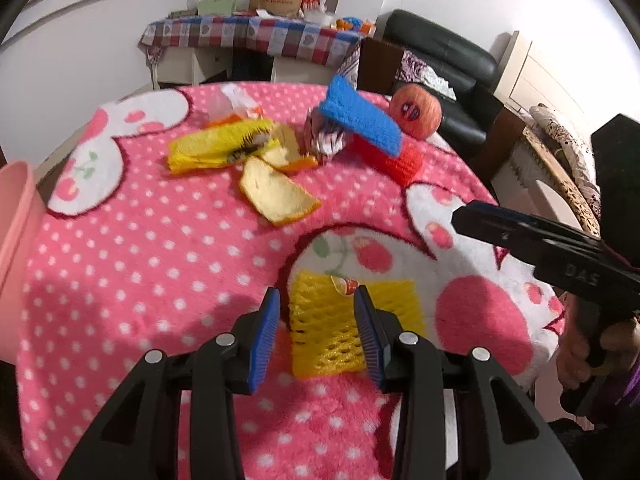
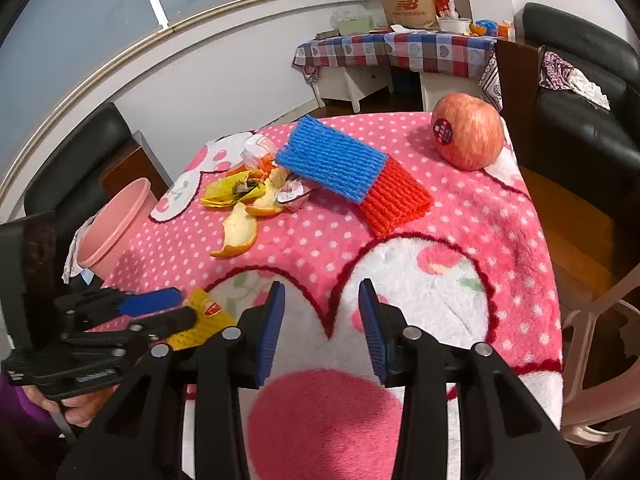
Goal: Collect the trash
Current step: 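Lower the left gripper onto the yellow foam net and close it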
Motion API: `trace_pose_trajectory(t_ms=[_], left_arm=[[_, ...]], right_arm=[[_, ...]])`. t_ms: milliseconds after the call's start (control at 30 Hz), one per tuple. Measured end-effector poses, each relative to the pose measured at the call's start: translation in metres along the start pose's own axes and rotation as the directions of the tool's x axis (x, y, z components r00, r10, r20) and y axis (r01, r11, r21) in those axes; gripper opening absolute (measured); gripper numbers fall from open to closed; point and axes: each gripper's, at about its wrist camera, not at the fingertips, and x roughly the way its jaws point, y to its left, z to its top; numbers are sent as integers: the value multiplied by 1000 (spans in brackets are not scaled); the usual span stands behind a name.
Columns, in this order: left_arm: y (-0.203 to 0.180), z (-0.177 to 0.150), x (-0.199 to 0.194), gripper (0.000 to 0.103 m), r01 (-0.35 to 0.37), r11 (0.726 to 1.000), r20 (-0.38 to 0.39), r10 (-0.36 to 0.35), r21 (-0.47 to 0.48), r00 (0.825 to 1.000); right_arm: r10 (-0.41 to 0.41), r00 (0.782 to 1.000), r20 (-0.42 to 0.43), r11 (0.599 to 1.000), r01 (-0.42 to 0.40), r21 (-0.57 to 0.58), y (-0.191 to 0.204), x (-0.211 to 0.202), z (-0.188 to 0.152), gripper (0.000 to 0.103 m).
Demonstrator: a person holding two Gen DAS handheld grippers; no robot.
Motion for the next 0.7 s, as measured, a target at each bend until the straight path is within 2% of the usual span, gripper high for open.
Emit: trace_pose_trajectory(t_ms=[133,200,300,533,700], left_arm=[[0,-1,8,37,14,1000,-14,-14,-8,1000],[1,-1,7,24,31,1000,-5,-31,-6,1000],[2,-2,4,11,48,999,10,-48,-12,999],[6,-2,-23,7,79,997,87,-78,-8,993],[15,-3,-48,7,42,999,152,-39,-18,988]], right_arm=[[6,1000,-11,1000,-6,0,1,4,-2,39],[7,1000,-15,1000,-7,1,1,5,-3,39],[11,1000,-20,1000,-11,2,2,6,-3,39],[31,999,-27,999,-32,-14,12,11,0,39],[53,998,-30,998,-54,-27,21,17,6,39]])
